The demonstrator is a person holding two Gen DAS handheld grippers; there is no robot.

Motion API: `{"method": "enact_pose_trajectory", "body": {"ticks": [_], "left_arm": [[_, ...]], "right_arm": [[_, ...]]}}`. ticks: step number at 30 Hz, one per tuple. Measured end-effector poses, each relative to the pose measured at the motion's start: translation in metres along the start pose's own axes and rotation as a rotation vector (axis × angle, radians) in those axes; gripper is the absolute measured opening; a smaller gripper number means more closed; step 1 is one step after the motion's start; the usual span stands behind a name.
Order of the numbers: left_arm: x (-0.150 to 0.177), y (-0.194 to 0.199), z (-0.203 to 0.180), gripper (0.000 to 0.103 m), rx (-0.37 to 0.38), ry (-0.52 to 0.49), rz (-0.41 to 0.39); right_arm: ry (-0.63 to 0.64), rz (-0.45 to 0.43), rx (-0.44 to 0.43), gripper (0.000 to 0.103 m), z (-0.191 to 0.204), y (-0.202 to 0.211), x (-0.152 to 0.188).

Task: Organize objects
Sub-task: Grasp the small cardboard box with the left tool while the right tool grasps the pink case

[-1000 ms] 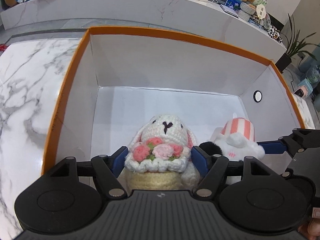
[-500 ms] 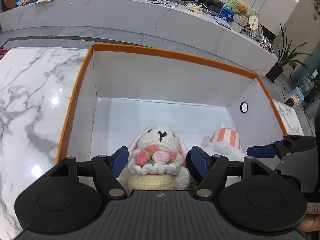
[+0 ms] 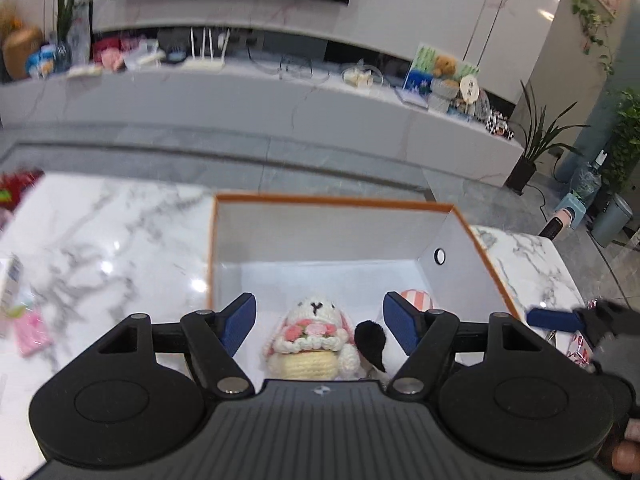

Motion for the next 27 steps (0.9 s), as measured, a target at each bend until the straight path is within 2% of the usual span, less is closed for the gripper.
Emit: {"method": "enact_pose_trajectory", "body": {"ticks": [3, 5, 7, 11, 13, 16, 21, 25, 27], "left_arm": [[0.009, 0.025, -0.005, 0.087, -0.019, -0.038, -0.027], [0.02, 0.038, 0.0, 0.087, -0.041, -0.017, -0.042], [0.033, 0.05, 0.008, 0.088, -0.073, 0.007, -0.06], [0.063, 0.062, 0.024, 0.089, -0.144, -0.032, -0.073], [0.084, 0.06, 0.03, 0.089, -0.151, -0.085, -0.058], [0.11, 0.042, 0.038, 0.089, -0.145, -0.206, 0.015], [0.131, 0.022, 0.041, 0.089, -0.211, -0.442, 0.027], [0.137, 0.007, 0.047, 0.089, -0.239, -0.511, 0.038], [0.141, -0.001, 0.049, 0.089, -0.201, -0.524, 0.06]], "right_arm": [[-0.053, -0.03, 0.0, 0.1, 0.0, 0.024, 0.021], [-0.068, -0.039, -0.003, 0.1, 0.0, 0.036, 0.039], [-0.075, -0.045, -0.009, 0.102, 0.002, 0.042, 0.056], [-0.111, -0.031, -0.022, 0.102, 0.006, 0.032, 0.088], [-0.107, -0.021, -0.031, 0.102, 0.008, 0.025, 0.098], [-0.092, -0.022, -0.069, 0.102, 0.008, 0.025, 0.108], [-0.099, -0.003, -0.09, 0.102, 0.003, 0.015, 0.122], [-0.08, 0.017, -0.099, 0.102, 0.004, 0.002, 0.128], [-0.087, 0.034, -0.108, 0.102, 0.004, -0.005, 0.13]]}}
Point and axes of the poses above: each gripper's, at about its wrist camera, not at the fingertips, and y roughly against the way its jaws point, z to its left, x to its underside, the point moved 10 cm from there along -y, roughly the way its jaws point, and after that the axes turned 11 degrees about x, right-handed, at the moved point
